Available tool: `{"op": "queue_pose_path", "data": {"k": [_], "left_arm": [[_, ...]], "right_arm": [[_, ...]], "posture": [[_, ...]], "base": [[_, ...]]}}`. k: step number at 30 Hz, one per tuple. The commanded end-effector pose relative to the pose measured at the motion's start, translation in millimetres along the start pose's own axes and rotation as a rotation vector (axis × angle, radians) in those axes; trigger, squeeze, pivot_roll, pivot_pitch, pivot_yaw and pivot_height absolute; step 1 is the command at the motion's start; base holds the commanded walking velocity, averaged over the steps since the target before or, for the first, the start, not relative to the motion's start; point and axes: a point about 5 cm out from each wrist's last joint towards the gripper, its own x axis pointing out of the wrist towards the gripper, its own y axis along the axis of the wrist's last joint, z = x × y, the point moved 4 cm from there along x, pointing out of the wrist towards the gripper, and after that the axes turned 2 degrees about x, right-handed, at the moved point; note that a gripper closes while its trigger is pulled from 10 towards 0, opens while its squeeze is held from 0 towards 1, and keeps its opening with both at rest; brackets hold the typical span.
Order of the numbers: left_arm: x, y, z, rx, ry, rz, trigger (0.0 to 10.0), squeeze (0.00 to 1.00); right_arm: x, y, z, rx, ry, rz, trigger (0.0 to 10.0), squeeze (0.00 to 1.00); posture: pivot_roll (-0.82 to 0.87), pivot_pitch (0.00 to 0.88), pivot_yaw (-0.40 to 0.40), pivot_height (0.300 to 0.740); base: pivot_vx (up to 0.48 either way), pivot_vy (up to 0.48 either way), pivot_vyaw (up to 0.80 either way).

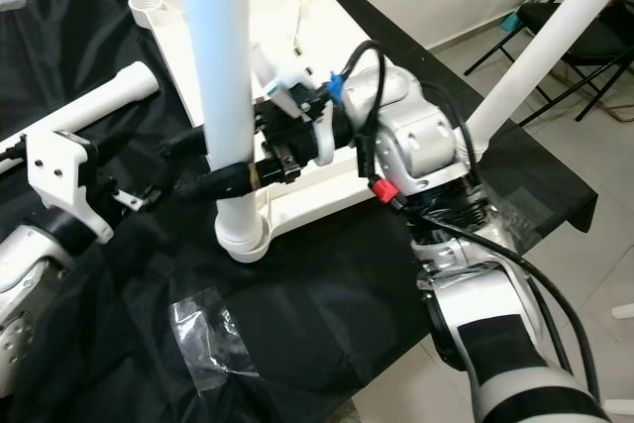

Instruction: Building children table

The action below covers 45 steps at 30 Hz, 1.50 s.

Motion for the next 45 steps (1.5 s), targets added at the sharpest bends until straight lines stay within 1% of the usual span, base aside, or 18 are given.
{"op": "queue_pose_path", "data": {"k": [1,3,5,7,9,12,15,18,20,26,28,32,34,36,43,45], "left_arm": [[-4.8,5,4.2,-0.003,-0.072,0.022,10.0,0.0],[-10.6,13,-1.7,0.006,-0.111,0.05,10.0,0.0],[-10.6,13,-1.7,0.006,-0.111,0.05,10.0,0.0],[-14.0,17,-4.8,0.004,-0.134,0.059,10.0,0.0],[-15.9,18,-3.9,-0.002,-0.15,0.061,10.0,0.0],[-18.1,16,0.6,-0.01,-0.176,0.053,10.0,0.0],[-19.0,15,1.7,-0.014,-0.176,0.052,10.0,0.0],[-20.7,13,2.6,-0.022,-0.18,0.049,10.0,0.0],[-22.3,9,3.1,-0.032,-0.178,0.043,10.0,0.0],[-22.0,8,3.9,-0.042,-0.168,0.045,10.0,0.0],[-22.0,8,3.9,-0.042,-0.168,0.045,10.0,0.0],[-21.0,6,6.8,-0.052,-0.167,0.049,10.0,0.0],[-21.0,6,6.8,-0.052,-0.167,0.049,10.0,0.0],[-20.8,6,8.9,-0.059,-0.171,0.053,10.0,0.0],[-21.0,6,10.2,-0.061,-0.177,0.057,10.0,0.0],[-21.7,9,9.1,-0.056,-0.182,0.062,10.0,0.0]], "right_arm": [[-3.4,-1,-1.1,-0.001,-0.006,-0.008,10.0,0.0],[-6.2,1,0.0,-0.003,-0.013,-0.012,10.0,0.0],[-6.2,1,0.0,-0.003,-0.013,-0.012,10.0,0.0],[-6.8,1,-0.2,-0.004,-0.011,-0.015,10.0,0.0],[-4.9,1,-1.6,-0.001,-0.006,-0.013,10.0,0.0],[-2.2,0,-3.4,0.003,0.001,0.001,10.0,0.0],[0.8,0,-3.3,0.008,-0.002,0.018,10.0,0.0],[5.5,-2,-4.8,0.015,0.006,0.029,10.0,0.0],[12.1,-4,-8.5,0.027,0.036,0.036,10.0,0.0],[16.9,-8,-13.1,0.039,0.071,0.018,10.0,0.0],[16.9,-8,-13.1,0.039,0.071,0.018,10.0,0.0],[14.8,-13,-14.0,0.052,0.077,-0.032,10.0,0.0],[14.8,-13,-14.0,0.052,0.077,-0.032,10.0,0.0],[11.4,-15,-11.3,0.054,0.056,-0.056,10.0,0.0],[9.1,-14,-9.2,0.053,0.04,-0.061,10.0,0.0],[6.5,-13,-6.1,0.048,0.015,-0.057,10.0,0.0]], "posture": [[0.02,0.23,-0.076,0.74],[0.02,0.23,-0.076,0.74],[0.02,0.23,-0.076,0.74],[0.02,0.231,-0.076,0.74],[0.02,0.231,-0.076,0.74],[0.02,0.233,-0.076,0.74],[0.02,0.235,-0.077,0.74],[0.02,0.237,-0.078,0.74],[0.02,0.239,-0.08,0.74],[0.02,0.242,-0.086,0.74],[0.02,0.242,-0.086,0.74],[0.01,0.242,-0.089,0.74],[0.01,0.242,-0.089,0.74],[0.01,0.241,-0.089,0.74],[0.0,0.237,-0.091,0.74],[0.01,0.237,-0.091,0.74]], "base": [[0.0,0.0,0.0],[0.0,0.0,0.0],[0.0,0.0,0.0],[0.0,0.0,0.0],[0.0,0.0,0.0],[0.0,0.0,0.0],[0.0,0.0,0.0],[0.0,0.0,0.0],[0.0,0.0,0.0],[0.0,0.0,0.0],[0.0,0.0,0.0],[0.0,0.0,0.0],[0.0,0.0,0.0],[0.0,0.0,0.0],[0.0,0.0,0.0],[0.0,0.0,0.0]]}}
